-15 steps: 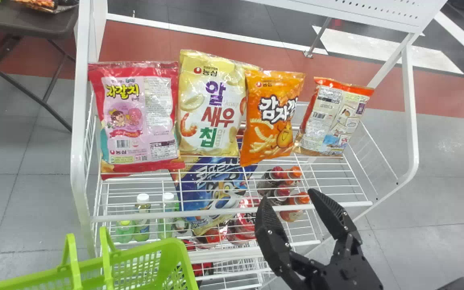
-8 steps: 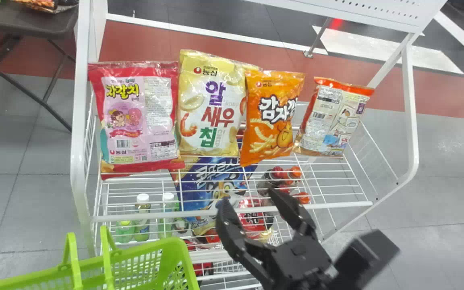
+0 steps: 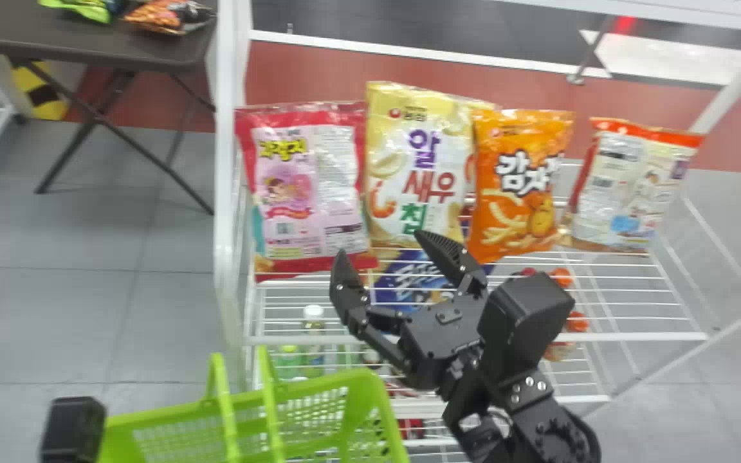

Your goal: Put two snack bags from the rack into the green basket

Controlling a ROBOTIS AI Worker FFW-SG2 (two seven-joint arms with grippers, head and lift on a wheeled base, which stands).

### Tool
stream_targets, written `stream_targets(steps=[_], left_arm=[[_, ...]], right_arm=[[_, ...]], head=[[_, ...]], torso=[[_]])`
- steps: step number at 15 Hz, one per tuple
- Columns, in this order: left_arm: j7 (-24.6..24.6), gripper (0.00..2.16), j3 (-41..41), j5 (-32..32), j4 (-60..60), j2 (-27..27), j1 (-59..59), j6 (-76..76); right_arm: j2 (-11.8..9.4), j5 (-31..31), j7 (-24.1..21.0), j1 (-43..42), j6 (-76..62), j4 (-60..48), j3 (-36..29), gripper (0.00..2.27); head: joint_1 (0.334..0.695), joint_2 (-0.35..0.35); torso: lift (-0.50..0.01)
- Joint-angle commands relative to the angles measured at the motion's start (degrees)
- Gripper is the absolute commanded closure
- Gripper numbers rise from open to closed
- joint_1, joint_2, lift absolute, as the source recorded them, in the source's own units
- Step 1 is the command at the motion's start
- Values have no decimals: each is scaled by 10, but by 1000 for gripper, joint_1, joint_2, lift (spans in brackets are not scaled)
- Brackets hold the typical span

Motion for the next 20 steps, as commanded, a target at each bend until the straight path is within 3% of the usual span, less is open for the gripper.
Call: stream_targets(steps=[1,3,13,16,17,18,19,20], left_arm=[[0,1372,0,0,0,0,-1,1],[0,1369,0,0,0,0,-1,1],[0,1369,2,0,3,1,-3,1],[4,1369,2,0,3,0,-3,1],[4,1369,2,0,4,0,-4,1],[4,1369,2,0,5,0,-5,1],[6,1369,2,0,5,0,-7,1],[7,1369,2,0,5,0,-7,1]], right_arm=[[1,19,0,-70,41,48,13,130],[1,25,-1,-119,77,84,18,130],[1,23,28,-277,107,263,11,134],[1,23,54,-293,107,274,15,289],[1,23,62,-294,109,274,17,390],[1,26,69,-295,111,273,20,728],[1,32,69,-294,116,269,23,1301],[1,32,68,-293,118,265,24,1686]], head=[[695,-95],[695,-56],[695,-30],[695,-19],[695,-10],[695,-4],[695,2],[695,8]], torso=[[-5],[-5],[-5],[-5],[-5],[-5],[-5],[-5]])
